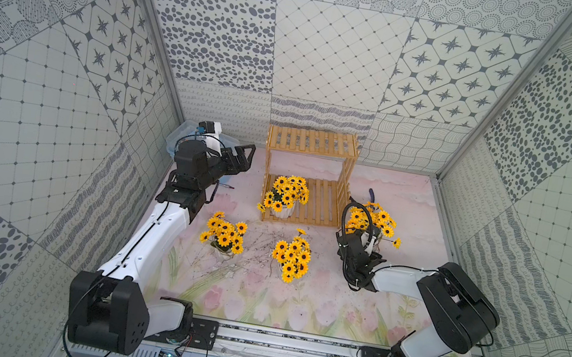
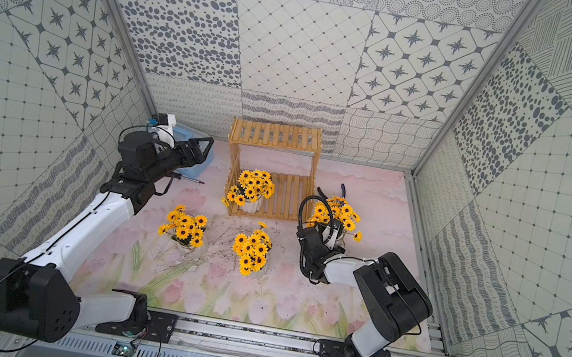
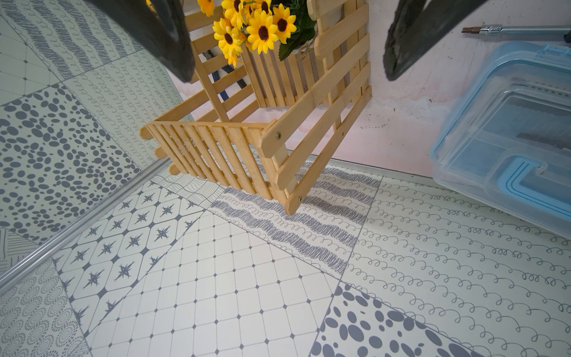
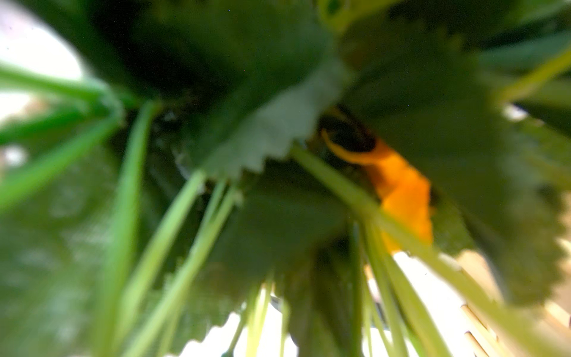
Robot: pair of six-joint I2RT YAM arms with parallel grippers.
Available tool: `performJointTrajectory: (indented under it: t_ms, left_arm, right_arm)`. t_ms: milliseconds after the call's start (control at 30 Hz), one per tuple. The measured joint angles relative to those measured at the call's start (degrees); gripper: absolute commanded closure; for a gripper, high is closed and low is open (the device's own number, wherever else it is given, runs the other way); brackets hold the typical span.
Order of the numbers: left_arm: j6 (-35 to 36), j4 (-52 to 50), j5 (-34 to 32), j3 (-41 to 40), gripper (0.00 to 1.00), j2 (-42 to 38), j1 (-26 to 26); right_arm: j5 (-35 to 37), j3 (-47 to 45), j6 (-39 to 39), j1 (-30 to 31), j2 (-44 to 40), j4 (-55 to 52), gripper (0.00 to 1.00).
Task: Take the sunflower pots off the shelves
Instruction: Place the sunflower pot at the center of the board.
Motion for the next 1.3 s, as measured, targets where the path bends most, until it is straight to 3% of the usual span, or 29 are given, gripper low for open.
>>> performJointTrajectory:
  t_ms: [633, 1133, 1300]
  left_arm:
    - [0.0, 0.0, 0.0, 0.0, 0.04, -0.2, 0.0]
    - [0.0, 0.0, 0.0, -0.2, 0.04, -0.2, 0.0]
    - [0.0, 0.0, 0.0, -0.4, 0.04, -0.2, 0.0]
  right_arm:
    - [0.2, 0.6, 3.8, 1.9, 0.0, -2.6, 0.41]
    - [0.3, 0.7, 5.2, 3.1, 0.0, -4.1, 0.02]
    - [-0.2, 1.0, 5.8, 4.2, 0.0, -6.4, 0.02]
